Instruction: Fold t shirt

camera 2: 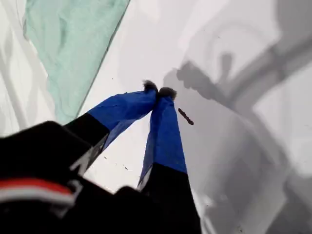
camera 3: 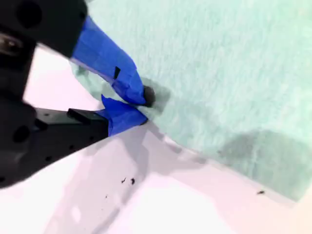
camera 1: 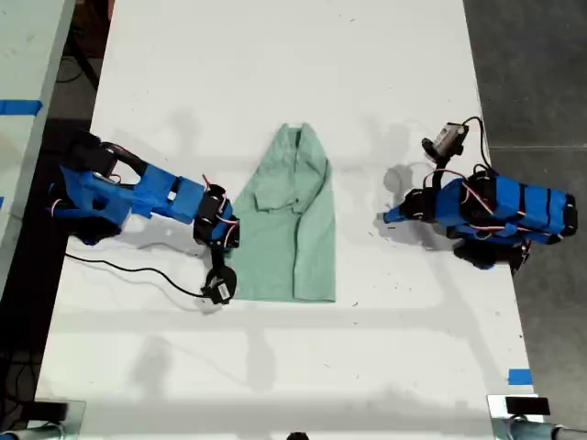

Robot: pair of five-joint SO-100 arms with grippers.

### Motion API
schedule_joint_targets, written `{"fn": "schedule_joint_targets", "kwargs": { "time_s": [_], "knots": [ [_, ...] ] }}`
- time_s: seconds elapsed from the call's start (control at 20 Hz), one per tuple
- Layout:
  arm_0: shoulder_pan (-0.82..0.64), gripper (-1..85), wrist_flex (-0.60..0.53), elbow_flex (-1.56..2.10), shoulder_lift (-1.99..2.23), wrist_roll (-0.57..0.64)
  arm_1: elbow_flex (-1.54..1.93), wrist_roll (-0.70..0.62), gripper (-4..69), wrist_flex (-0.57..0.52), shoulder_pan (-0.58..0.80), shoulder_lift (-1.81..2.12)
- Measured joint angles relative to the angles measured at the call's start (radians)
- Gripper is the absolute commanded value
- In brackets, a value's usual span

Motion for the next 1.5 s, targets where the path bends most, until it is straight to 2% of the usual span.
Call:
{"fn": "schedule_joint_targets", "kwargs": {
  "time_s": [0.15,0.25,0.45,0.65,1.0,1.1,1.3,1.4,1.45,1.5],
  "knots": [
    [-0.003,0.0,0.141,-0.077,0.021,0.017,0.0,0.0,1.4,0.0,0.0,0.0],
    [-0.021,0.0,0.187,-0.104,0.095,0.049,0.0,0.0,1.4,0.0,0.0,0.0],
    [-0.06,0.0,0.219,-0.212,0.156,0.104,0.0,0.0,1.4,0.0,0.0,0.0],
    [-0.077,0.0,0.229,-0.623,-0.137,0.215,0.0,0.0,1.4,0.0,0.0,0.0],
    [-0.109,0.0,0.029,-0.735,-0.278,0.296,0.0,0.0,1.4,0.0,0.0,0.0],
    [-0.109,12.9,-0.018,-0.735,-0.296,0.31,0.0,0.0,1.4,0.0,0.0,0.0],
    [-0.112,17.1,-0.054,-0.735,-0.333,0.316,0.0,0.0,1.4,0.0,0.0,0.0],
    [-0.121,15.6,-0.057,-0.735,-0.35,0.319,0.0,0.0,1.4,0.0,0.0,0.0],
    [-0.127,11.1,-0.061,-0.735,-0.359,0.328,0.0,0.0,1.4,0.0,0.0,0.0],
    [-0.132,1.5,-0.063,-0.735,-0.359,0.339,0.0,0.0,1.4,0.0,0.0,0.0]
  ]
}}
